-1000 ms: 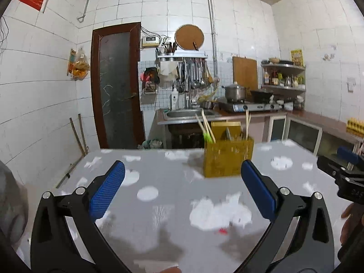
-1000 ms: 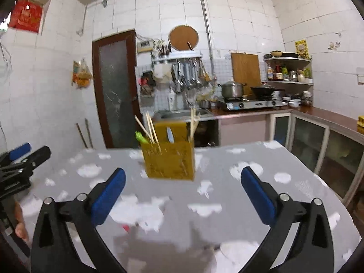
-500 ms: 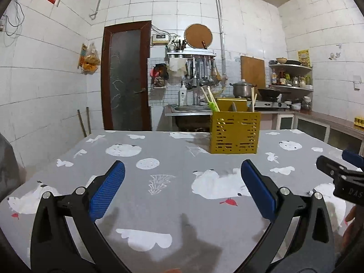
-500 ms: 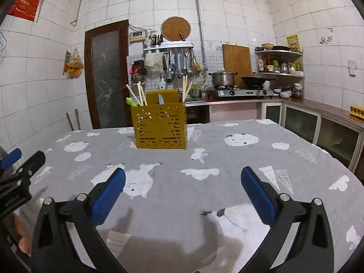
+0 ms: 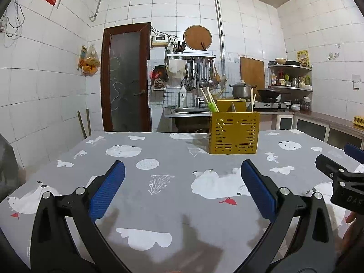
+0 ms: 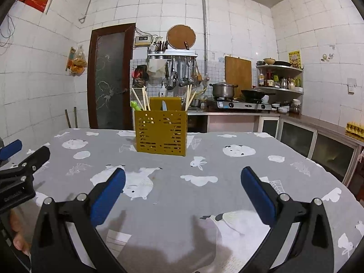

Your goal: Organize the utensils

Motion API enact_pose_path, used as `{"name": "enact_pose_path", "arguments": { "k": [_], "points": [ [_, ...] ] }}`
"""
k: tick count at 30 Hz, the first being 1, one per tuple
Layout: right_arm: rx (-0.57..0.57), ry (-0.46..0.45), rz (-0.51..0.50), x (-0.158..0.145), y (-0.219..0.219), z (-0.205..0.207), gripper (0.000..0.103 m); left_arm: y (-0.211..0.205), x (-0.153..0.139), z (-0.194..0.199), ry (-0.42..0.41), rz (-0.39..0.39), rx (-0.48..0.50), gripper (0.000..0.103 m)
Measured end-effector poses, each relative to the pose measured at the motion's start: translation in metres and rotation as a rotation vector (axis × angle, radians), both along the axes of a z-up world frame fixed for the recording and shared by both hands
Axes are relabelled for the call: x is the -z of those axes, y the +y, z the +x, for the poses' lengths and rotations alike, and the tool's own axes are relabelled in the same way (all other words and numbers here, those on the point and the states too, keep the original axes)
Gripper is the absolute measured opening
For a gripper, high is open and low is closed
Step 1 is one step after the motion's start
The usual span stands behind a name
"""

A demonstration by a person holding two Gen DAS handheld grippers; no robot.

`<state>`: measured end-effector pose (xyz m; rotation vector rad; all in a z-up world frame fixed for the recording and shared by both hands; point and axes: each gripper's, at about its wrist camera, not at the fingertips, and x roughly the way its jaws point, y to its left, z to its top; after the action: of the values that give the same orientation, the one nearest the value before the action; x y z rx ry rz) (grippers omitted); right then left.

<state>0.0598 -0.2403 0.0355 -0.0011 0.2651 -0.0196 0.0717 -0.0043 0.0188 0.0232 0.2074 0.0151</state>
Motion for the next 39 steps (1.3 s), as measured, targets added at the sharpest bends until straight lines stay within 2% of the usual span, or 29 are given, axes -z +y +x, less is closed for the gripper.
{"name": "enact_pose_path", "arguments": {
  "k": [19, 39],
  "points": [
    [0.027, -0.024, 0.01, -0.0039, -0.0013, -0.0068, 0.099, 0.0018, -0.0006, -0.0029, -0.001, -0.025, 0.011, 0.099],
    [0.029, -0.028, 0.008, -0.0047, -0.0023, -0.0067, 0.099, 0.0, -0.0014, -0.0028, -0.011, -0.015, 0.013, 0.099]
  ]
}}
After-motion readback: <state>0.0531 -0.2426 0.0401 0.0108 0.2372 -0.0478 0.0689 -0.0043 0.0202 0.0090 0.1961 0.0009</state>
